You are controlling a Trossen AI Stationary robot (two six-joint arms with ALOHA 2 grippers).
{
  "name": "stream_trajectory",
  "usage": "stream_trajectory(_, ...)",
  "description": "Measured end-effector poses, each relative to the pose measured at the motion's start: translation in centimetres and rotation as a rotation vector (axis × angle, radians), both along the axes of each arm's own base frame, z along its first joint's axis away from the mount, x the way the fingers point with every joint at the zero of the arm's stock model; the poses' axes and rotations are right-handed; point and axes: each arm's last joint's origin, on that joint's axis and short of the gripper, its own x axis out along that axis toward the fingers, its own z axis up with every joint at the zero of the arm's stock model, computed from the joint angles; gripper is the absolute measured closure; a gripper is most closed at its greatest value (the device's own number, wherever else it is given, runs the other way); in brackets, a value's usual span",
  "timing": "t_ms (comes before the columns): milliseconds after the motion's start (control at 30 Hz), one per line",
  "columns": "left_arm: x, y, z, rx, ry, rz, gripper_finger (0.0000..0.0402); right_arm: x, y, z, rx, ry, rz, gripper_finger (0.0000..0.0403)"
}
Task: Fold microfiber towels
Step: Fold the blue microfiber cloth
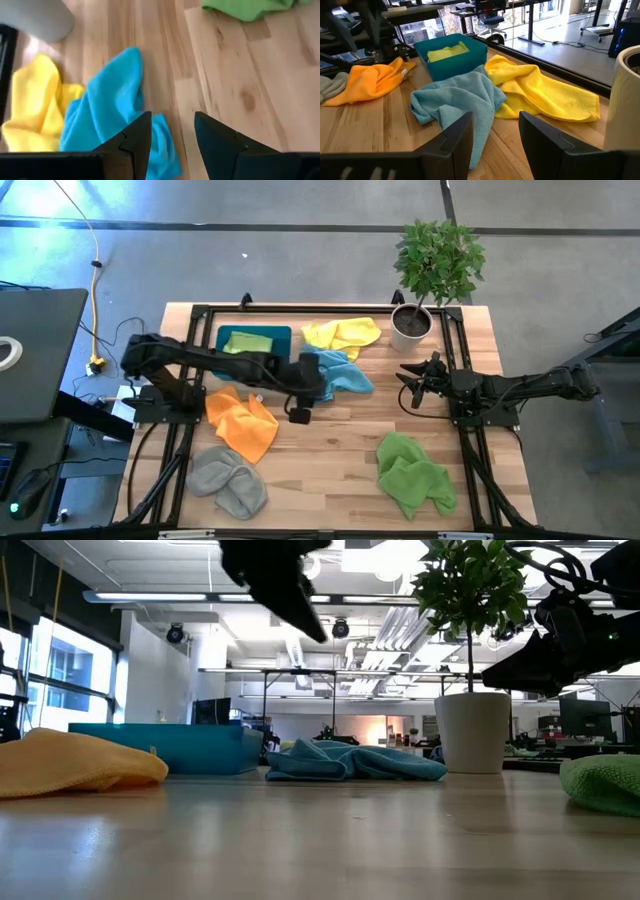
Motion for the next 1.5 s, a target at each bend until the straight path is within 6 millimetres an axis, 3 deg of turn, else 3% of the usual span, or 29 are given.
stream_trajectory(233,2.1,-0.1,-6.0,0.001,0.190,-0.075,0.0261,0.0,0.0,-0.1,0.000,0.015,0.000,0.0254)
stream_trajectory(433,2.2,0.2,-9.9,0.091,0.392,-0.117,0.0261,0.0,0.0,-0.1,0.000,0.016,0.000,0.0254)
stream_trajectory(733,1.8,1.4,-10.4,0.145,0.456,-0.116,0.0271,0.0,0.0,-0.2,0.007,0.017,-0.002,0.0254)
stream_trajectory(1133,1.4,4.0,-10.4,0.123,0.453,-0.040,0.0380,0.0,0.0,-0.2,0.013,0.014,-0.003,0.0254)
stream_trajectory(1333,1.8,3.7,-10.0,0.113,0.401,-0.006,0.0398,0.0,0.2,-0.2,0.139,-0.034,0.046,0.0254)
stream_trajectory(1500,2.1,2.5,-9.4,0.102,0.356,0.006,0.0400,0.1,0.2,-0.2,0.143,-0.035,0.062,0.0254)
